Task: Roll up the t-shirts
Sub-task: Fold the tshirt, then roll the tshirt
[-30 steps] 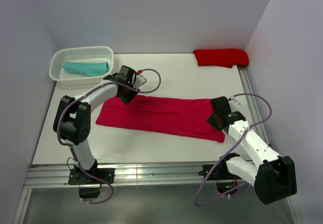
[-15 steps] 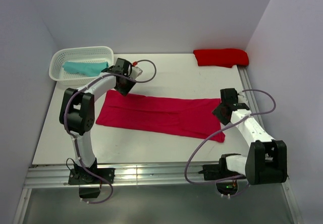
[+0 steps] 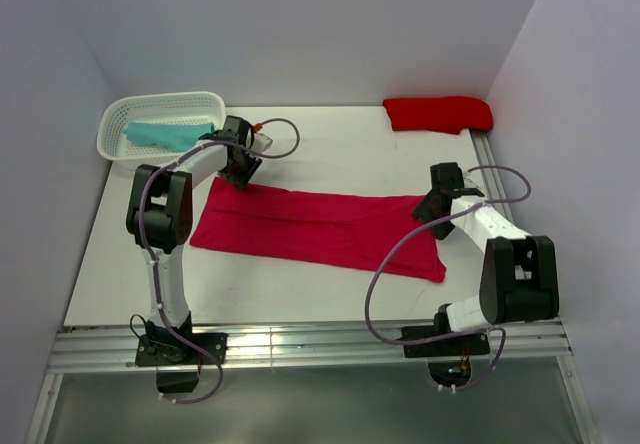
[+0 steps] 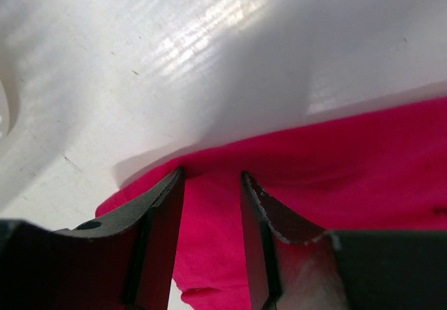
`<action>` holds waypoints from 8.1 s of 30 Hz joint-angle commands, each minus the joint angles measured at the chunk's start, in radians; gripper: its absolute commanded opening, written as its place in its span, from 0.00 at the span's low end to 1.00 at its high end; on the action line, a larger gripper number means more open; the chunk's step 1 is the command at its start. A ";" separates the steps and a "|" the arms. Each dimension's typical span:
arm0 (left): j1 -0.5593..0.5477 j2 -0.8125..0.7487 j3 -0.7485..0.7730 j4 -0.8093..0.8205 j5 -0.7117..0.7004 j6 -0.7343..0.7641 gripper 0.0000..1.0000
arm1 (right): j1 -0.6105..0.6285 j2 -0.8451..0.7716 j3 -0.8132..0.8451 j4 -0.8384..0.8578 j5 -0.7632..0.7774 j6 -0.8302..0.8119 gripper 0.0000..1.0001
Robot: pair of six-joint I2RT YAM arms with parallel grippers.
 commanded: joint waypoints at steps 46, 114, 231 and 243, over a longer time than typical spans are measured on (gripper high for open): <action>0.000 -0.365 0.056 -0.121 0.201 -0.013 0.50 | -0.072 0.169 0.055 -0.100 -0.021 -0.116 0.21; 0.193 0.144 0.130 -0.170 0.644 -0.107 0.47 | 0.969 0.748 1.051 -0.186 0.102 0.341 0.57; -0.176 0.155 0.441 -0.295 -0.052 -0.199 0.10 | 0.965 0.484 0.396 0.590 -0.067 0.640 0.00; -0.193 0.199 0.453 -0.296 -0.063 -0.194 0.12 | 0.937 0.418 0.269 0.653 -0.068 0.665 0.00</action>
